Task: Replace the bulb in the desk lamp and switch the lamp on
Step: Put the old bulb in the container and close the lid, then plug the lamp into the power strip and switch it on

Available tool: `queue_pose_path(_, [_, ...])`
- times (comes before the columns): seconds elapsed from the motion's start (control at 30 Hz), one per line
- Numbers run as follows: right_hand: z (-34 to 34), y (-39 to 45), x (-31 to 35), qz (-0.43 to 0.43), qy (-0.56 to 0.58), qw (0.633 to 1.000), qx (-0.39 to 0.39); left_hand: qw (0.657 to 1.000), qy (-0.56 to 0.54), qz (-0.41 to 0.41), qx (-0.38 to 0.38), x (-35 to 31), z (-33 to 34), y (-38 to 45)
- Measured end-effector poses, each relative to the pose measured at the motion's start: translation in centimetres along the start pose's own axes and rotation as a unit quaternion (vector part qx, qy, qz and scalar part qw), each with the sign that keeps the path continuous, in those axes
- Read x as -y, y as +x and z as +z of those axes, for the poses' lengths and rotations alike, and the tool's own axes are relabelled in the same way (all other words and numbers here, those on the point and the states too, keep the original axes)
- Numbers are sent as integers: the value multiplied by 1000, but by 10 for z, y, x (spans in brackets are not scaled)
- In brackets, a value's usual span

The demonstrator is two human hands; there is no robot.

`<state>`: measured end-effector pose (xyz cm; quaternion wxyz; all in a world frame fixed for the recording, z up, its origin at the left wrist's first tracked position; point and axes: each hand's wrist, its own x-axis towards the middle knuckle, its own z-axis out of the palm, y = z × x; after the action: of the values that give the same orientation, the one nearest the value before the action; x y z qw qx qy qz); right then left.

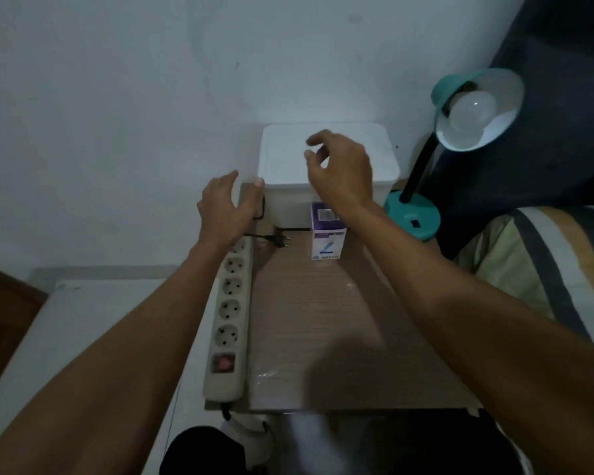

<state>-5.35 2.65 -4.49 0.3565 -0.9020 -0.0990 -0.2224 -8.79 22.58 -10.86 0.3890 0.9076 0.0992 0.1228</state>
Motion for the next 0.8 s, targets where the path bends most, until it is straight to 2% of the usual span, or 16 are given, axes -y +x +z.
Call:
queue_pose_path(0.17, [50, -48, 29, -1, 17, 995, 95, 999, -16, -27, 26, 55, -4, -63])
queue_pose_path(0.27, [79, -67, 31, 19, -20, 982, 188, 993, -62, -57, 86, 84, -3, -97])
queue_pose_path(0.37, [99, -80, 27, 10, -75, 968, 238, 978, -120, -74, 153, 99, -1, -117])
queue_pose_path(0.57, [129, -83, 12, 14, -200, 946, 256, 975, -120, -66, 175, 108, 6, -109])
queue_pose_path(0.8, [140, -87, 6, 21, -224, 940, 257, 973, -141, -74, 165, 111, 8, -108])
